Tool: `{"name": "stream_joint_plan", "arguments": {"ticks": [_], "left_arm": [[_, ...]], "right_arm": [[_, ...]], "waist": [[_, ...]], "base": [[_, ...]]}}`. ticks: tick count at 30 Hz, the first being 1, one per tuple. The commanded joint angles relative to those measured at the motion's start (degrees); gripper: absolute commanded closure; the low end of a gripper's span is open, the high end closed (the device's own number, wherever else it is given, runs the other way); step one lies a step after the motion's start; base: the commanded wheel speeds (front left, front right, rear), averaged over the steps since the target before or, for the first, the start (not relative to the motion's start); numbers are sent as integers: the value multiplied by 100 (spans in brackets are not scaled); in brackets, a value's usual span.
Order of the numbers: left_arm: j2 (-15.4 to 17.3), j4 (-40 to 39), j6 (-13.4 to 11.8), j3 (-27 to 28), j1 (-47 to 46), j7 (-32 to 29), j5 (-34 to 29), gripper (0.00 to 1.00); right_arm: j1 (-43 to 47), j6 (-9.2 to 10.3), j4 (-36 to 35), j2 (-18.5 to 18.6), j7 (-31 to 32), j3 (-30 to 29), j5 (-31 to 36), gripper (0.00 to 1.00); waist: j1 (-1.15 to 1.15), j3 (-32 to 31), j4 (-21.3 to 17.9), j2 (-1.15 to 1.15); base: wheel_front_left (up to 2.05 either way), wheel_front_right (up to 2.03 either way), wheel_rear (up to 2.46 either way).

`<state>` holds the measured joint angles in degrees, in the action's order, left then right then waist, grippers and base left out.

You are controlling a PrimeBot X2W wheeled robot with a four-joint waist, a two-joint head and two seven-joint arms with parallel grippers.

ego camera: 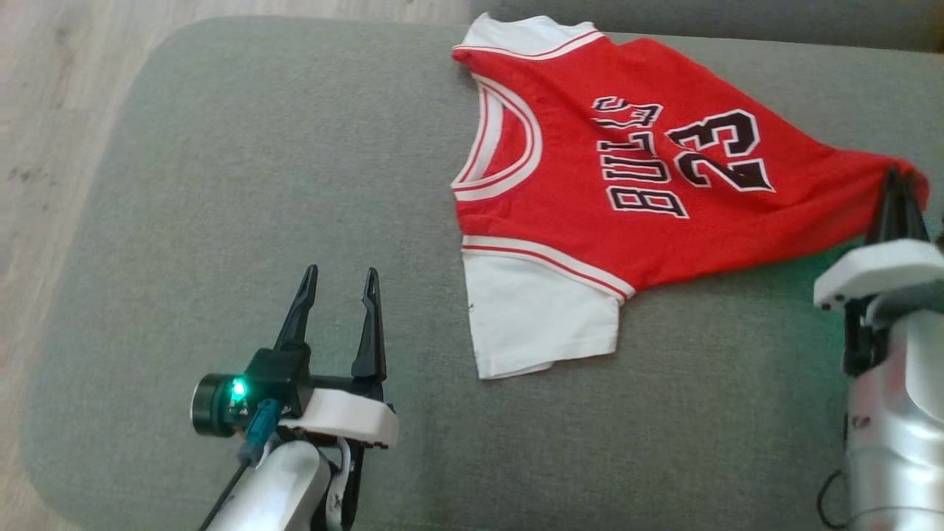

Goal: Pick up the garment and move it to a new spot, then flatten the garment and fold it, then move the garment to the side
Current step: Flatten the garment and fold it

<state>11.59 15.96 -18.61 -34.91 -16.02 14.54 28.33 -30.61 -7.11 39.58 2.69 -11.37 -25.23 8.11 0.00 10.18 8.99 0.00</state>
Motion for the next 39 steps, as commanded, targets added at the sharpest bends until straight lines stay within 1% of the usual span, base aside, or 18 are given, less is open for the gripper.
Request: {"name": "stream_joint_plan", "arguments": {"ticks": [1,6,9,10,11,12,14,15,16,17,18,19,23,25,28,32,39], "left_arm": [[1,-130,27,259,-156,46,0,0],[-78,-65,69,261,-179,46,-11,0],[-116,-36,104,273,-204,46,-24,0],[-134,-28,115,275,-215,46,-33,0],[-155,-22,125,276,-225,46,-42,0],[-176,-16,135,280,-237,46,-50,0],[-215,-2,154,294,-261,46,-67,0],[-215,-2,154,294,-261,46,-67,0],[-230,4,163,304,-266,46,-75,0],[-242,7,169,317,-266,46,-83,0],[-252,9,175,330,-265,46,-91,0],[-261,10,182,343,-265,46,-100,0],[-280,28,191,419,-249,46,-128,0],[-283,41,205,440,-234,46,-149,0],[-269,23,209,491,-212,46,-184,0],[-225,7,228,546,-188,46,-233,0],[-201,-14,250,583,-65,46,-271,0]], "right_arm": [[-316,-37,-330,19,106,328,195,100],[-439,-37,-570,19,531,959,561,100],[-532,-37,-462,19,847,1342,791,100],[-559,-37,-380,19,940,1483,871,89],[-586,-37,-281,19,1008,1606,908,83],[-605,-37,-160,19,1079,1741,983,83],[-636,-37,107,19,1183,1982,1063,100],[-636,-37,107,19,1183,1982,1063,100],[-642,-37,260,19,1242,2093,1062,100],[-648,-37,390,19,1290,2175,1077,84],[-657,-37,479,19,1305,2217,1088,47],[-666,-37,545,19,1281,2248,1065,0],[-675,-37,609,19,871,2597,712,0],[-629,-37,506,19,585,2812,398,0],[-483,-37,222,19,216,2936,20,0],[-166,-37,-334,19,-119,2903,-399,0],[770,-37,-1433,19,-309,2526,-894,0]], "waist": [[0,52,153,0],[0,152,419,0],[0,236,564,0],[0,260,611,0],[0,282,657,0],[0,304,700,0],[0,337,768,0],[0,337,768,0],[0,346,791,0],[0,353,804,0],[0,360,813,0],[0,367,819,0],[0,343,730,0],[0,297,641,0],[0,208,442,0],[0,70,134,0],[0,-221,-376,0]], "base": [[0,0,0],[0,0,0],[0,0,0],[0,0,0],[0,0,0],[0,0,0],[0,0,0],[0,0,0],[0,0,0],[0,0,0],[0,0,0],[0,0,0],[0,0,0],[0,0,0],[0,0,0],[0,0,0],[0,0,0]]}}
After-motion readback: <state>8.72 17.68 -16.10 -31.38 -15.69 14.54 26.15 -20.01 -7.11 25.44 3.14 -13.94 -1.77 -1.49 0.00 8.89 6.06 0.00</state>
